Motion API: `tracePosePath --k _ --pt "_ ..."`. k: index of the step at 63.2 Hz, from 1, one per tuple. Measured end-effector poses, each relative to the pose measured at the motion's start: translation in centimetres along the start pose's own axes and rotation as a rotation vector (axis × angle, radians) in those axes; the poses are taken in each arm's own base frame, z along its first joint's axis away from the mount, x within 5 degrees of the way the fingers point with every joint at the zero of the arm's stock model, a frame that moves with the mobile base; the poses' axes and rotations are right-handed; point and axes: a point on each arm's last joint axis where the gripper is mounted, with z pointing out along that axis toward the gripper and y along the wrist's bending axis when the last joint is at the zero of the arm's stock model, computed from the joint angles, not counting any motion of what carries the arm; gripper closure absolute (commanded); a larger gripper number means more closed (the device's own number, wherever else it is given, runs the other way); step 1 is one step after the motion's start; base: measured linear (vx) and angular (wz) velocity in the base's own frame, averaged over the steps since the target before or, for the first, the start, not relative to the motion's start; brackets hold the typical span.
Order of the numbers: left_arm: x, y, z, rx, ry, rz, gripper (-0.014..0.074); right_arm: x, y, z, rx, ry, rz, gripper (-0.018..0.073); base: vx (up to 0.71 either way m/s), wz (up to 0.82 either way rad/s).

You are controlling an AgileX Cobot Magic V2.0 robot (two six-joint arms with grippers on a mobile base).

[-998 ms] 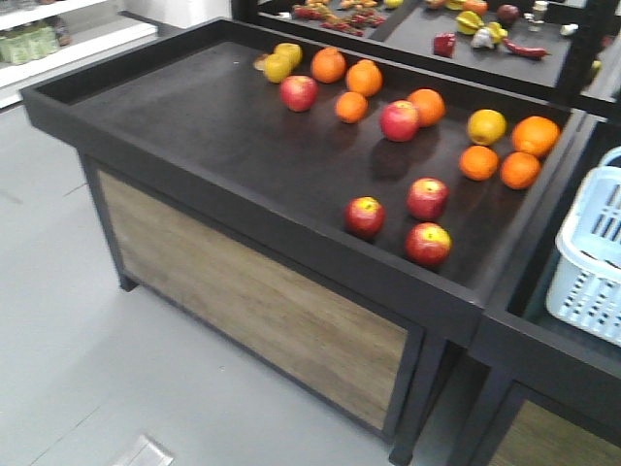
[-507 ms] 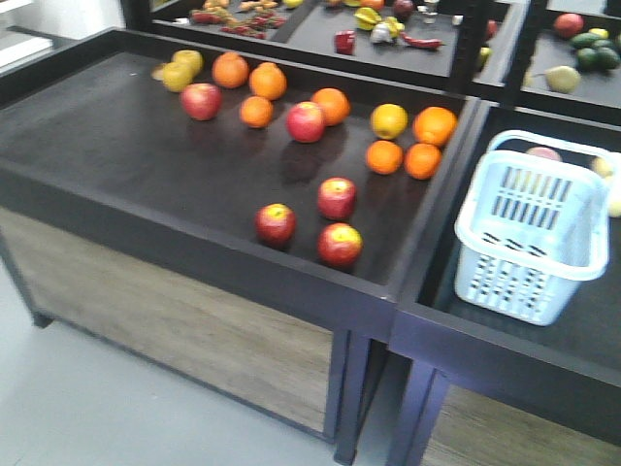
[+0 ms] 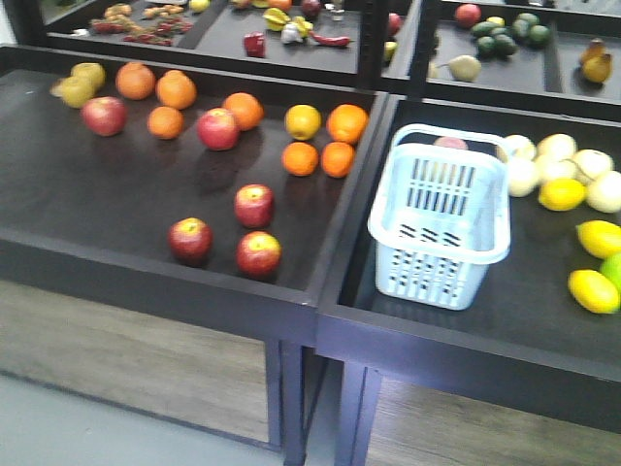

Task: Pick three apples into basket with both arms
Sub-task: 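Drive the base up to the table with the light-blue basket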

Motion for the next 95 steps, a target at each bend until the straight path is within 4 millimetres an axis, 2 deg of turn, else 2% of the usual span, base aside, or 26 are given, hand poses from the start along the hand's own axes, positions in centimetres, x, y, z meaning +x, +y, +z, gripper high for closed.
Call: tracePosePath --k 95 --pt "0.00 0.00 0.00 0.000 0.000 0.000 0.0602 0.00 0.00 0.00 0.000 0.000 0.000 0.0568 0.03 -0.19"
